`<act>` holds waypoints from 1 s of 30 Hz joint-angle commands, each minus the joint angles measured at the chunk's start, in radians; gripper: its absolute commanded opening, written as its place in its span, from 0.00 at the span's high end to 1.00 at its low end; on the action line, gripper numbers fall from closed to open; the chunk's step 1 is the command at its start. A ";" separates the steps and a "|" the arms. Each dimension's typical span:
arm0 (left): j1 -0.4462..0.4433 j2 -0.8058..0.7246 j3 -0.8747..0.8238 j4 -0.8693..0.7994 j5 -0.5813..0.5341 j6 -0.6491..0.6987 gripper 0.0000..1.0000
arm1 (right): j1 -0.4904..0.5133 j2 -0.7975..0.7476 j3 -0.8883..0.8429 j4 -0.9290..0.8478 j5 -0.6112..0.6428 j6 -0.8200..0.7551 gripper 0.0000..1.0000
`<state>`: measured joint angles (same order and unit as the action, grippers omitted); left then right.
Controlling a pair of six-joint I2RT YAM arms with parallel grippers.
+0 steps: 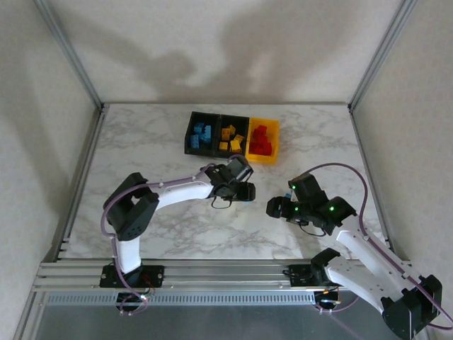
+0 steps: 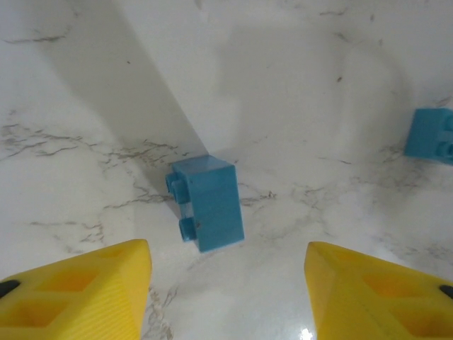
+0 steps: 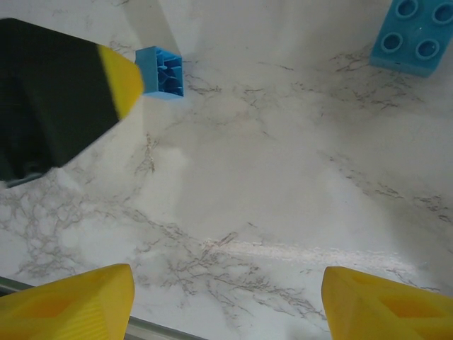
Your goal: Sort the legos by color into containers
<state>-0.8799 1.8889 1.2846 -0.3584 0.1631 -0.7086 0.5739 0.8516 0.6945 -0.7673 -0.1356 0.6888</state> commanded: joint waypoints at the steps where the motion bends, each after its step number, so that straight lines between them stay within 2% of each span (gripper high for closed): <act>1: -0.015 0.047 0.056 -0.039 -0.055 -0.003 0.45 | -0.006 -0.007 -0.023 0.030 -0.016 -0.005 0.29; 3: -0.022 0.068 0.074 -0.054 -0.101 0.003 0.46 | -0.006 -0.006 -0.032 0.040 -0.020 -0.002 0.29; 7: -0.031 0.111 0.105 -0.059 -0.108 0.009 0.51 | -0.005 -0.002 -0.053 0.050 -0.022 0.005 0.29; 15: -0.035 0.138 0.117 -0.073 -0.111 0.030 0.75 | -0.006 0.000 -0.060 0.062 -0.011 0.006 0.29; 20: -0.031 0.137 0.137 -0.102 -0.134 0.053 0.81 | -0.006 0.006 -0.061 0.076 -0.005 0.006 0.29; 30: 0.013 0.046 0.121 -0.130 -0.161 0.070 0.81 | -0.006 -0.007 -0.052 0.106 -0.022 0.007 0.29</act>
<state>-0.8955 2.0048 1.3998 -0.4438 0.0444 -0.6609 0.5739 0.8562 0.6449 -0.6884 -0.1356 0.6930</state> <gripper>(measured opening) 0.233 0.706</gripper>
